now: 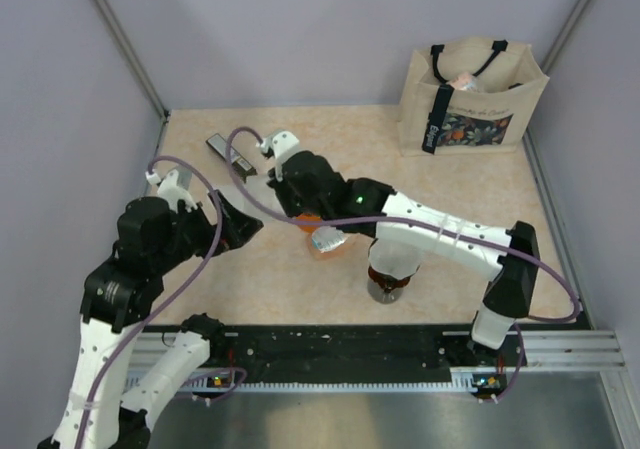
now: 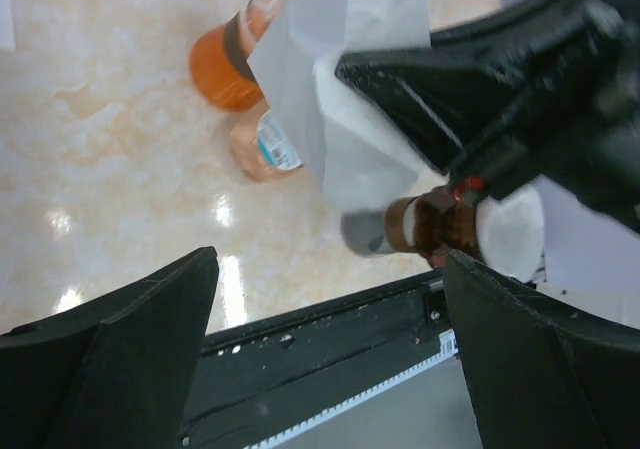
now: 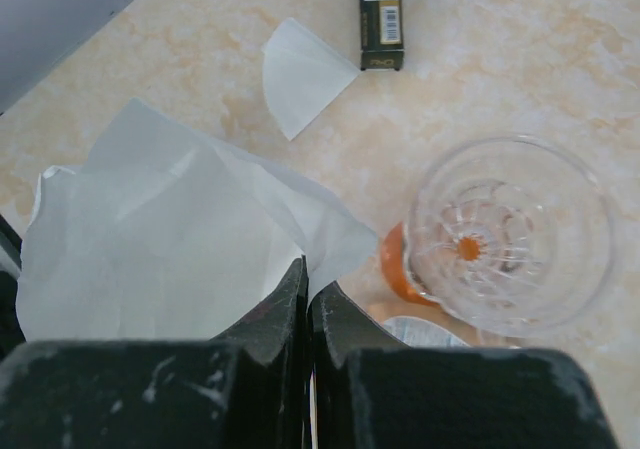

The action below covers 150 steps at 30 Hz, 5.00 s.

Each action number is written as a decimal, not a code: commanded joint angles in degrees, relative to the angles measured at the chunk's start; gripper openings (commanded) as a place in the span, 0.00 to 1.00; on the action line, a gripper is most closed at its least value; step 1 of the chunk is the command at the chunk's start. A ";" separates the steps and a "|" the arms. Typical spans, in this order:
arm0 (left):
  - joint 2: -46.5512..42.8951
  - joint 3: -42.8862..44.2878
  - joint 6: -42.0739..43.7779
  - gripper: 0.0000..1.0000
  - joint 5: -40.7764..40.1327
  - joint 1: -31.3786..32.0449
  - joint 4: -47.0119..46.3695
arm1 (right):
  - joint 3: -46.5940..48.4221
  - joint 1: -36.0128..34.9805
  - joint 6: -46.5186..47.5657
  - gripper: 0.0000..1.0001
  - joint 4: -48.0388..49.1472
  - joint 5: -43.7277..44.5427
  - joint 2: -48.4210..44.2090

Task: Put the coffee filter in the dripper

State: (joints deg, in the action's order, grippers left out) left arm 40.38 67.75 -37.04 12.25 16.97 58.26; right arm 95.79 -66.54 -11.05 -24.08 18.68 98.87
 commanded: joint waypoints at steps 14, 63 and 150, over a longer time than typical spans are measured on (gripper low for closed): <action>1.36 -6.31 -1.55 0.99 -1.61 -0.18 -15.19 | 21.71 20.31 1.90 0.00 -26.19 -13.58 3.60; 3.92 -8.77 0.65 0.99 -8.03 -0.18 -14.14 | 30.42 19.43 5.69 0.24 -26.63 -20.35 11.69; 5.32 -8.33 1.70 0.99 -9.96 -0.18 -12.73 | 28.14 17.24 6.83 0.19 -31.91 -16.74 26.37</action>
State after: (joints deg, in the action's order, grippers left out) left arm 46.26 58.67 -35.99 3.31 16.93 46.44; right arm 124.14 -49.34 -3.60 -55.51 1.37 123.66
